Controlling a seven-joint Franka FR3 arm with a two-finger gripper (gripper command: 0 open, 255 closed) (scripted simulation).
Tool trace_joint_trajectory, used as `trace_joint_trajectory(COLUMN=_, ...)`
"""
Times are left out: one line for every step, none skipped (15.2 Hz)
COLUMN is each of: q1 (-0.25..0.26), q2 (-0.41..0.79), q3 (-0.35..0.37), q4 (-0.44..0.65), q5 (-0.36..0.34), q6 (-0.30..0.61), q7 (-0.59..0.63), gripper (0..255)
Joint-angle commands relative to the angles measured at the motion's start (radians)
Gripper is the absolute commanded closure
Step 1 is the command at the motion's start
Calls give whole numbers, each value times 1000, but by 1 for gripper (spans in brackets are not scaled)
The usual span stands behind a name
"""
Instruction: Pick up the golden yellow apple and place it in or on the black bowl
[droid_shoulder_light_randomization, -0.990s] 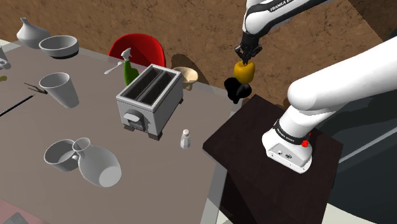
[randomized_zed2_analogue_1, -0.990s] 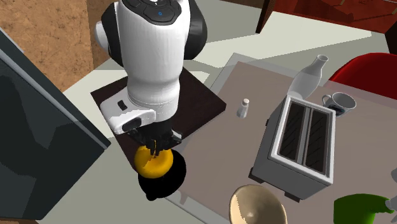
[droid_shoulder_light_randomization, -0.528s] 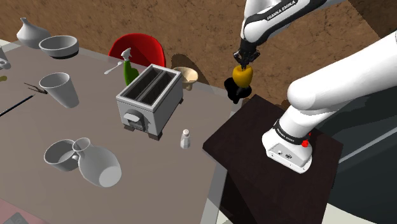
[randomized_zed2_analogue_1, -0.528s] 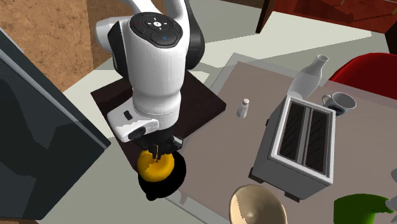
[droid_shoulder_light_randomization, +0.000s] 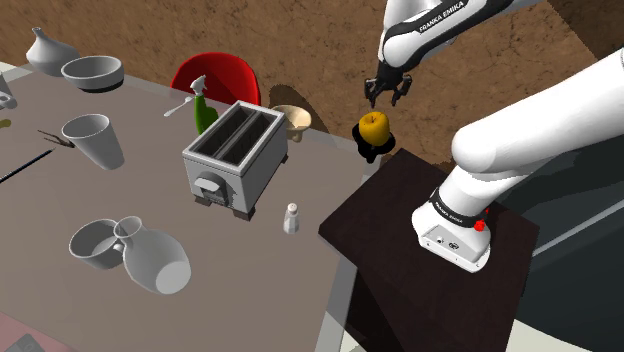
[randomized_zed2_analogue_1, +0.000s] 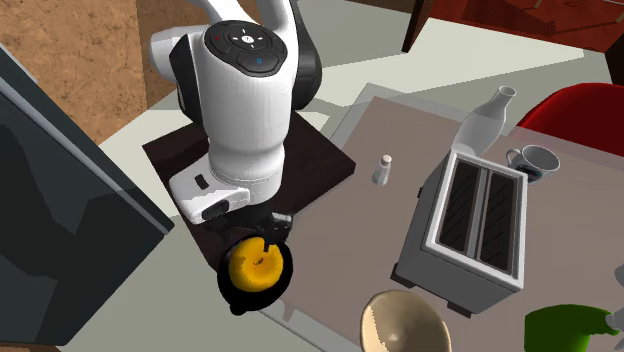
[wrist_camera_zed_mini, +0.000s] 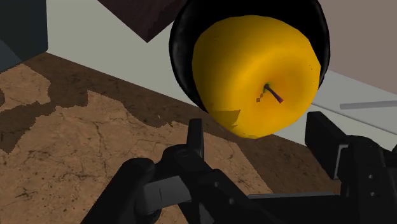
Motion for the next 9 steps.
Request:
trace_joint_trajectory(q1=0, q2=0, q3=0, q4=0, q5=0, q6=0, q7=0, gripper=0)
trace_joint_trajectory(q1=0, q2=0, q3=0, q4=0, q5=0, q6=0, q7=0, gripper=0)
trace_joint_trajectory(q1=0, q2=0, q3=0, q4=0, q5=0, q6=0, q7=0, gripper=0)
trace_joint_trajectory(q1=0, q2=0, q3=0, q4=0, q5=0, q6=0, q7=0, gripper=0)
trace_joint_trajectory(q1=11, q2=-30, q3=-2, q4=14, q5=15, q6=-43, q7=-9, gripper=0)
trace_joint_trajectory(q1=21, q2=-58, q3=-3, q4=29, q5=27, q6=-86, q7=-17, gripper=0)
trace_joint_trajectory(q1=30, q2=-83, q3=-4, q4=45, q5=38, q6=-128, q7=-23, gripper=0)
trace_joint_trajectory(q1=36, q2=-101, q3=-4, q4=60, q5=46, q6=-161, q7=-28, gripper=0)
trace_joint_trajectory(q1=36, q2=-101, q3=-4, q4=60, q5=46, q6=-161, q7=-28, gripper=0)
